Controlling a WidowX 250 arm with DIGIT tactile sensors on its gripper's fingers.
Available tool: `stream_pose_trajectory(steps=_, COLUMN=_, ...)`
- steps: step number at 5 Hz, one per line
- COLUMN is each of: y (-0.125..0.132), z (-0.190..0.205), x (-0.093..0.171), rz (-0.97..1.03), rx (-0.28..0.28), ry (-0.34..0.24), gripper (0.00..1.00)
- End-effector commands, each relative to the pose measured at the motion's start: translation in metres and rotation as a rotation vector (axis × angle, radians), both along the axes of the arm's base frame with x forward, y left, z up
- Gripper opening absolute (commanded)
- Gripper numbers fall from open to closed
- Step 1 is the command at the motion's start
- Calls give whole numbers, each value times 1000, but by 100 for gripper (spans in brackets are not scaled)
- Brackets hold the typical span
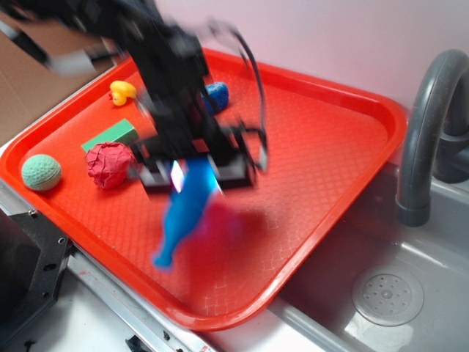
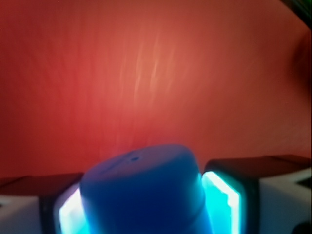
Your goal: Grab the blue bottle.
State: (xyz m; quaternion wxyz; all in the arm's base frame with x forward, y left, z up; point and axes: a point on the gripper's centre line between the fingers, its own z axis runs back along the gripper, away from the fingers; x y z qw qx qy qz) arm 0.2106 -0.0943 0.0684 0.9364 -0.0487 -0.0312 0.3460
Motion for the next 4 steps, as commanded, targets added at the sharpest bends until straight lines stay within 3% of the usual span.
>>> stream_pose_trajectory(steps=1, y=40, z=105, x=18, rz=-419, rx=-188, ry=-137, gripper=0)
stream_pose_trajectory(steps=2, y=58, z=140, x=9, rz=-554, rx=-92, ry=-213, gripper=0)
stream_pose_trajectory(steps=4, y=68, z=142, x=12, rz=-537, rx=-37, ry=-181, gripper=0)
